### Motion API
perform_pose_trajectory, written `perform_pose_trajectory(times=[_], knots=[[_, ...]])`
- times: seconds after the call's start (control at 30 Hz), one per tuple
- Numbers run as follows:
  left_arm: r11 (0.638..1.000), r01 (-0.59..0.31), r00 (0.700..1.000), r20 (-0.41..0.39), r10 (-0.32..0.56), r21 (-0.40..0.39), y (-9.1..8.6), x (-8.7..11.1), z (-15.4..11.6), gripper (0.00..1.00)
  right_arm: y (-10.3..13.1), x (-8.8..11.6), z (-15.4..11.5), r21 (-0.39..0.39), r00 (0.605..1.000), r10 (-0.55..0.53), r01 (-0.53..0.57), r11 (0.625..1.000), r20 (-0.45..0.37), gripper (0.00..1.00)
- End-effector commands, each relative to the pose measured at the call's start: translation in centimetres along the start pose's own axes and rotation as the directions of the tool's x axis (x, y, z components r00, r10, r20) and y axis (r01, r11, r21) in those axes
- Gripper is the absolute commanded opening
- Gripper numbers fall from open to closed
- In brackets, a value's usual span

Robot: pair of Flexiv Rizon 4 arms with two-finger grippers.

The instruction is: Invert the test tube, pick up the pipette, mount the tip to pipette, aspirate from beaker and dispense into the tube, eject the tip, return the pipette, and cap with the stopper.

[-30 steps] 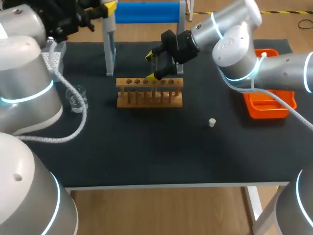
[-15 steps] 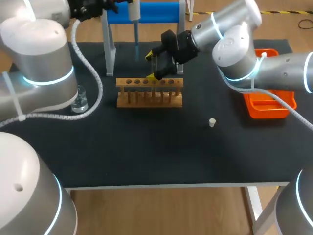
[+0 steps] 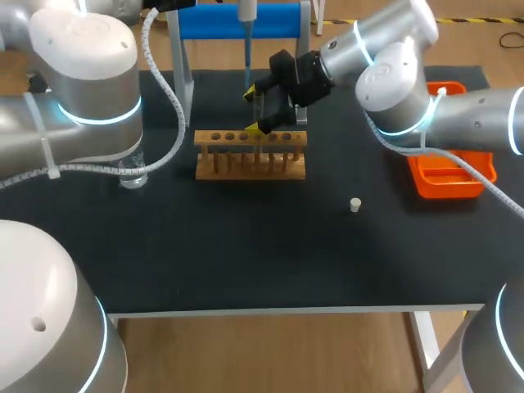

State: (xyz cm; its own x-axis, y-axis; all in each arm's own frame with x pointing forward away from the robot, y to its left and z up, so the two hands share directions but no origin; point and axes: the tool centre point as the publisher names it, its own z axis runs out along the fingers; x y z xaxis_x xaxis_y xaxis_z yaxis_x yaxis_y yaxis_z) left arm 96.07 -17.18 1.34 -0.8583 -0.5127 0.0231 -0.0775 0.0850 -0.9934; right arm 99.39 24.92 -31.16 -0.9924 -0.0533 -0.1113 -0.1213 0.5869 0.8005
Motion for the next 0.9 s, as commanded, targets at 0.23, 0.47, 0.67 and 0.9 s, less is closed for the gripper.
perform_pose_trajectory(times=[0.23, 0.47, 0.67, 0.9], knots=[[1.000, 0.013, 1.000, -0.012, -0.013, -0.003, 0.8, -0.6, 1.6, 0.00, 0.1, 0.0, -0.1, 0.003, 1.000, 0.000, 0.000, 1.000, -0.003, 1.00], [1.000, 0.011, 1.000, -0.029, -0.011, 0.025, 1.1, -0.9, 2.4, 0.00, 0.1, 0.0, -0.1, 0.003, 1.000, 0.000, 0.000, 1.000, -0.003, 1.00], [0.999, 0.012, 0.999, -0.033, -0.011, 0.037, 1.4, -1.2, 3.0, 0.00, 0.1, 0.0, -0.1, 0.003, 1.000, 0.000, 0.000, 1.000, -0.003, 1.00], [0.999, 0.009, 0.999, -0.032, -0.007, 0.052, 2.0, -1.5, 3.2, 0.00, 0.1, 0.0, -0.1, 0.003, 1.000, 0.000, 0.000, 1.000, -0.003, 1.00]])
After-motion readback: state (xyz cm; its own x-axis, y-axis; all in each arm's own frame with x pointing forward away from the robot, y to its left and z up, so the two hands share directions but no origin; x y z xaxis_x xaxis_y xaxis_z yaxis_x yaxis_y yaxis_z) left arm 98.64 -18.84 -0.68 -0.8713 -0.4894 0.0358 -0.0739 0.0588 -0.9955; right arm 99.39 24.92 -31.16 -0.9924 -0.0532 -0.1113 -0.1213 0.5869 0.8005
